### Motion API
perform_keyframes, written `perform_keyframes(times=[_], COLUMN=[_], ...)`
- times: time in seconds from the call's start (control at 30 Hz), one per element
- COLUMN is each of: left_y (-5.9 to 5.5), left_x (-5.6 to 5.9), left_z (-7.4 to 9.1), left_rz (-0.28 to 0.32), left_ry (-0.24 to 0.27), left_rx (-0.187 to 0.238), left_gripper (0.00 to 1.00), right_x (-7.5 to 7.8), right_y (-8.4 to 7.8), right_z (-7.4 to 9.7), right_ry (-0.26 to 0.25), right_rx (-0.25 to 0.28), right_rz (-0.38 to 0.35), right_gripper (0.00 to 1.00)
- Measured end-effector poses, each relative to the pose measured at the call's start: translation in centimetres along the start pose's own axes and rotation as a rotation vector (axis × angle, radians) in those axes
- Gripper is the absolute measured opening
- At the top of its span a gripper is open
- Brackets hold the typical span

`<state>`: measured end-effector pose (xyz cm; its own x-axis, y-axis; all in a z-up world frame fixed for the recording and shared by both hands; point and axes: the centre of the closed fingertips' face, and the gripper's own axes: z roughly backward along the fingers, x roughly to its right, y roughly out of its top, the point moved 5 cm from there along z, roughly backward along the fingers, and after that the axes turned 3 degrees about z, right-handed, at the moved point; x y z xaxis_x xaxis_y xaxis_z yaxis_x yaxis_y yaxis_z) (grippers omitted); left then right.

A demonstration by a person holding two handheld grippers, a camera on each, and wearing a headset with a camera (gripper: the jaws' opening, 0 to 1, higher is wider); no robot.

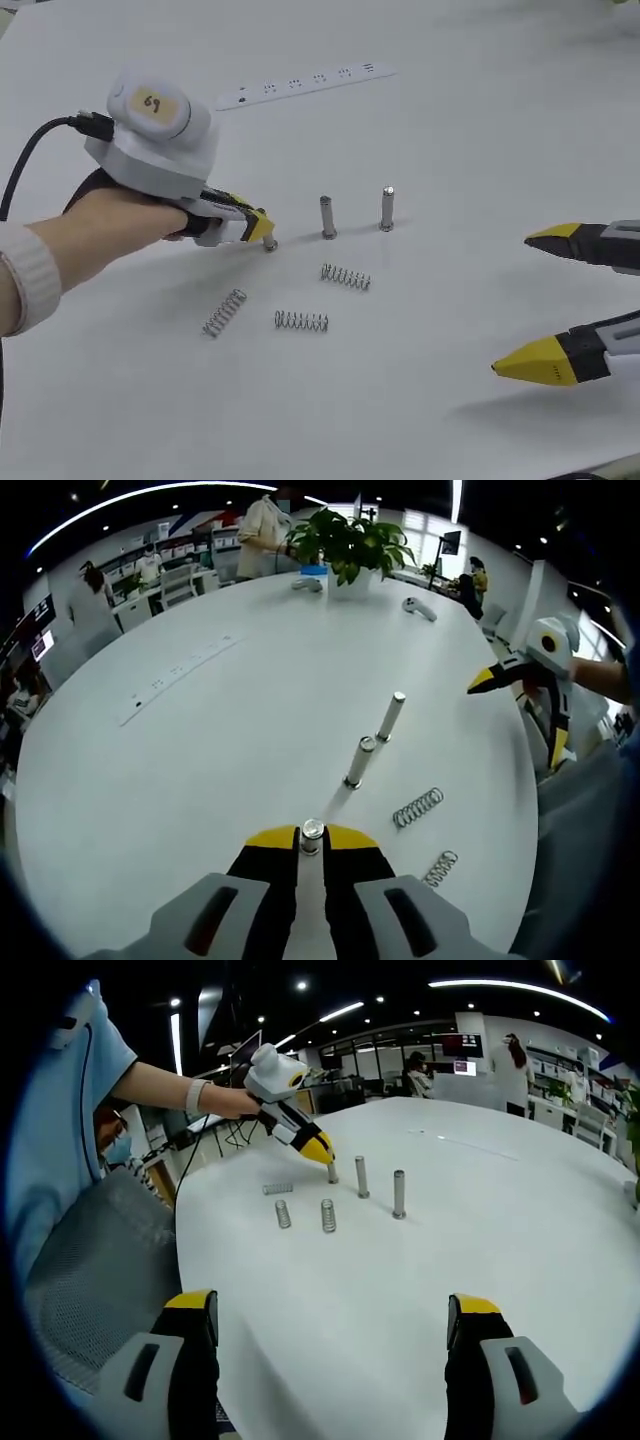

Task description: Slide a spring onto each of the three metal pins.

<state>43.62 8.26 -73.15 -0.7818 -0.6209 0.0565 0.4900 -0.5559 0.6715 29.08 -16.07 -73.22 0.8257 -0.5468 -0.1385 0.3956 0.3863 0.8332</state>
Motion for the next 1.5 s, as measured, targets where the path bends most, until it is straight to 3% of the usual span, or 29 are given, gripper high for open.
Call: perform_keyframes(times=[0.13, 0.37, 0.7, 1.07, 1.3, 1.5], left_y=[0.0, 0.0, 0.2, -0.1, -0.6, -1.2], left_x=[0.0, -0.1, -0.3, -0.1, 0.1, 0.4], left_z=[-0.1, -0.1, -0.2, 0.0, 0.2, 0.7], left_rz=[-0.002, -0.007, -0.052, -0.047, -0.022, -0.019], left_ry=[0.004, 0.005, 0.017, -0.002, -0.029, -0.04], left_rx=[0.007, 0.008, 0.041, 0.088, 0.106, 0.102], left_gripper=[0.07, 0.09, 0.44, 0.85, 0.98, 0.98], right_x=[-0.1, 0.0, -0.1, 0.0, 0.1, 0.5], right_y=[-0.1, 0.0, 0.0, 0.1, 0.3, 0.3], right_z=[0.0, -0.1, -0.1, -0.1, -0.2, -0.2], right_ry=[0.001, 0.0, 0.001, -0.004, -0.009, -0.024], right_rx=[-0.003, -0.003, -0.003, 0.0, 0.004, 0.005], right_rz=[-0.001, -0.001, -0.001, 0.004, 0.01, 0.016], right_gripper=[0.94, 0.94, 0.94, 0.95, 0.96, 0.99])
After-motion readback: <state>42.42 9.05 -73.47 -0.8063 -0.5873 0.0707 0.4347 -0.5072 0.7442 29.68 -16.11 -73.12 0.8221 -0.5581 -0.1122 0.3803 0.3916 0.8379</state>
